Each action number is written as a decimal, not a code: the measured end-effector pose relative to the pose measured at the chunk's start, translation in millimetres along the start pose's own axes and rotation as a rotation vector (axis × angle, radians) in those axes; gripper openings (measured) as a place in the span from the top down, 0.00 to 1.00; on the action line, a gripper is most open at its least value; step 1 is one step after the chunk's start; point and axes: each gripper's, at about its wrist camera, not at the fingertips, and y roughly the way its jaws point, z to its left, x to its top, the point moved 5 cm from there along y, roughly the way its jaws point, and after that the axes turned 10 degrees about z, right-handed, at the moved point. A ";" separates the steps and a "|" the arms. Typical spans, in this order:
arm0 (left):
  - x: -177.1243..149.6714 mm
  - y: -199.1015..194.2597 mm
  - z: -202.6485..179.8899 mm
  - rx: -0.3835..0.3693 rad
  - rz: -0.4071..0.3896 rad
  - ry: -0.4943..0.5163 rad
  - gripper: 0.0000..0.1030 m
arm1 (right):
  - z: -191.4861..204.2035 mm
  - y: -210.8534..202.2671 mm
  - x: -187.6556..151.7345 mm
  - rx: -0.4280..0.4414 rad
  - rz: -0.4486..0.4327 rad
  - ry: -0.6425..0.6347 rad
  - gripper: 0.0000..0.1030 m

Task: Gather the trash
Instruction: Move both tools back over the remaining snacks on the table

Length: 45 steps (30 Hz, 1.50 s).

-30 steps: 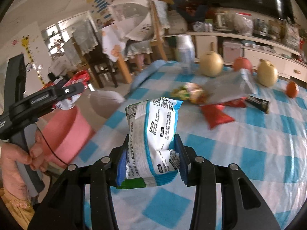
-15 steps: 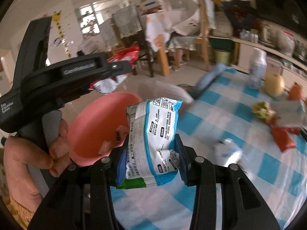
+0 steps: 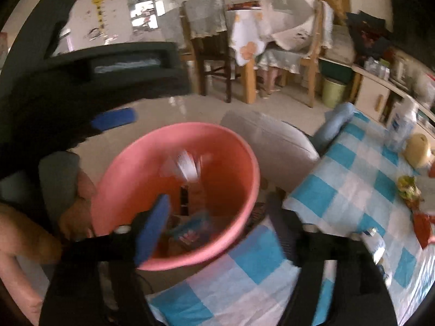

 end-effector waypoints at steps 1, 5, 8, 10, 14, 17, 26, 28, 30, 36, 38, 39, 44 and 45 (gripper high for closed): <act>-0.1 0.7 -0.1 0.013 0.000 -0.001 0.16 | -7.7 -3.4 -2.5 -0.013 -0.008 0.016 0.14; -0.4 3.9 -7.2 0.020 0.012 0.015 0.15 | -27.5 -14.9 -12.1 -0.054 -0.018 0.052 0.14; -2.1 6.9 -14.9 0.017 0.022 0.039 0.15 | -39.0 -21.0 -18.9 -0.071 -0.021 0.077 0.14; -5.4 8.1 -18.8 0.024 0.028 0.058 0.15 | -45.8 -22.7 -23.5 -0.081 -0.017 0.089 0.13; -8.8 10.5 -28.6 0.025 0.038 0.092 0.15 | -54.9 -25.8 -34.9 -0.098 -0.003 0.105 0.12; -12.9 12.5 -36.4 0.023 0.053 0.111 0.15 | -61.7 -28.6 -42.6 -0.111 0.004 0.119 0.12; -24.1 17.5 -65.4 0.038 0.068 0.205 0.15 | -81.7 -42.9 -58.2 -0.159 0.004 0.119 0.12; -26.4 18.0 -71.7 0.039 0.067 0.223 0.15 | -87.6 -46.4 -61.2 -0.168 0.002 0.123 0.12; -27.6 18.6 -77.0 0.037 0.064 0.236 0.15 | -94.1 -49.1 -65.4 -0.170 0.002 0.134 0.12; -34.1 21.3 -94.6 0.029 0.064 0.281 0.15 | -110.0 -58.2 -72.9 -0.166 -0.012 0.173 0.12; -37.4 22.8 -100.6 0.032 0.068 0.298 0.15 | -113.0 -61.1 -74.4 -0.166 -0.017 0.181 0.12; -38.4 23.4 -102.6 0.032 0.069 0.303 0.15 | -115.0 -62.3 -75.4 -0.166 -0.020 0.185 0.12; -44.2 26.7 -116.4 0.026 0.072 0.332 0.15 | -128.0 -68.0 -82.7 -0.168 -0.027 0.210 0.11; -45.2 26.9 -118.9 0.023 0.072 0.336 0.15 | -131.3 -69.1 -84.3 -0.168 -0.027 0.216 0.11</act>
